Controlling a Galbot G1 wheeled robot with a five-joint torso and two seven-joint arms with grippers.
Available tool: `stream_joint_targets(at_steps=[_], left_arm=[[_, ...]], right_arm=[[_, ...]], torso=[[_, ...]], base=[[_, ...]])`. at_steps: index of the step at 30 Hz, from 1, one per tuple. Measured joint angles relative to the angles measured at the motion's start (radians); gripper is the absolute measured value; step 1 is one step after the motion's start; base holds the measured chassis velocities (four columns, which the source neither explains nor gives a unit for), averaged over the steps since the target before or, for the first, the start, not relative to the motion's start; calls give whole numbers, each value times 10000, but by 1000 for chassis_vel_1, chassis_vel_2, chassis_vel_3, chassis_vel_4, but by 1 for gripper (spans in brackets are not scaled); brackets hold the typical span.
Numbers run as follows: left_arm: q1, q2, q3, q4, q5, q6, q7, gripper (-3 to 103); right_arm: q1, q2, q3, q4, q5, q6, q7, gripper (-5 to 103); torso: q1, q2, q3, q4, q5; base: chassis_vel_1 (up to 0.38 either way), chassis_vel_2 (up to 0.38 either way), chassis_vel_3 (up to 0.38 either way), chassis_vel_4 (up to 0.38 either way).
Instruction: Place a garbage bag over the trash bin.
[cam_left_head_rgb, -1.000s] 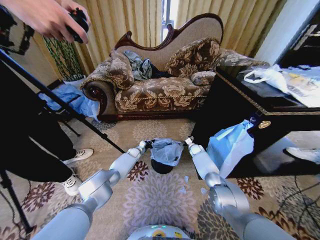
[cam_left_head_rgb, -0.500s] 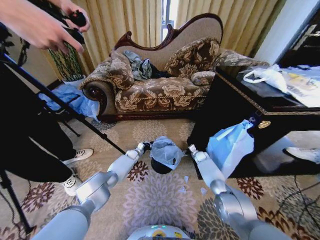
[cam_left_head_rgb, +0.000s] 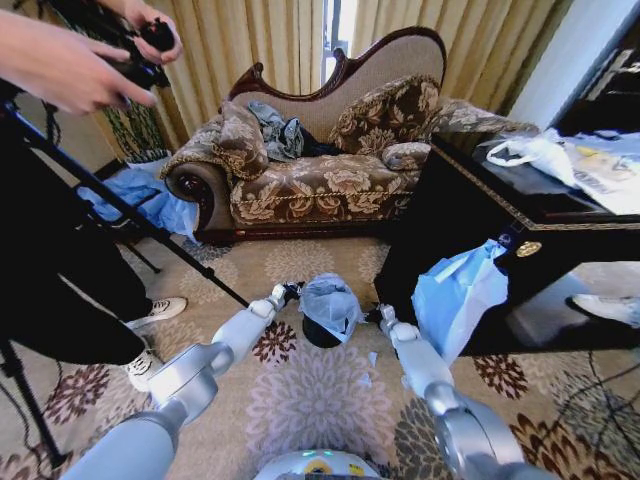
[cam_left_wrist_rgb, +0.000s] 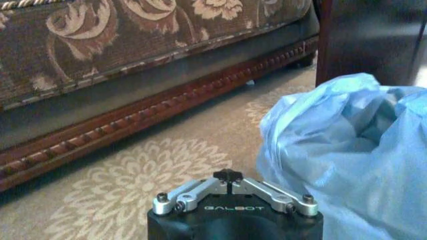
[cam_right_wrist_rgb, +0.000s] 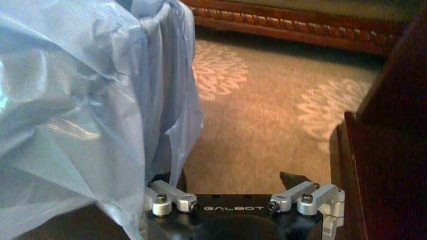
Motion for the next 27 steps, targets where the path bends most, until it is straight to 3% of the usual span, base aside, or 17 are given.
stream_joint_targets(at_steps=[5,10,19,27], left_arm=[[22,37,-104,-200,-47,123,-27,0],[78,96,-211,-409,-99,176,-50,0],[157,245,-400,-744,-221,354,-63,0],[176,240,-515,-827,-341,413,-59,0]], right_arm=[[-390,-110,89,311,1179,473,-1,100],[-827,-314,181,713,1719,971,23,100],[-2059,-816,260,1891,2187,960,44,100],[-3055,-749,18,2562,3517,1033,-524,100]], torso=[[0,1,0,-1,-2],[0,1,-1,0,-1],[-1,1,-1,-1,-1],[-1,1,-1,-3,-5]], base=[[0,0,0,0],[0,0,0,0],[0,0,0,0],[0,0,0,0]])
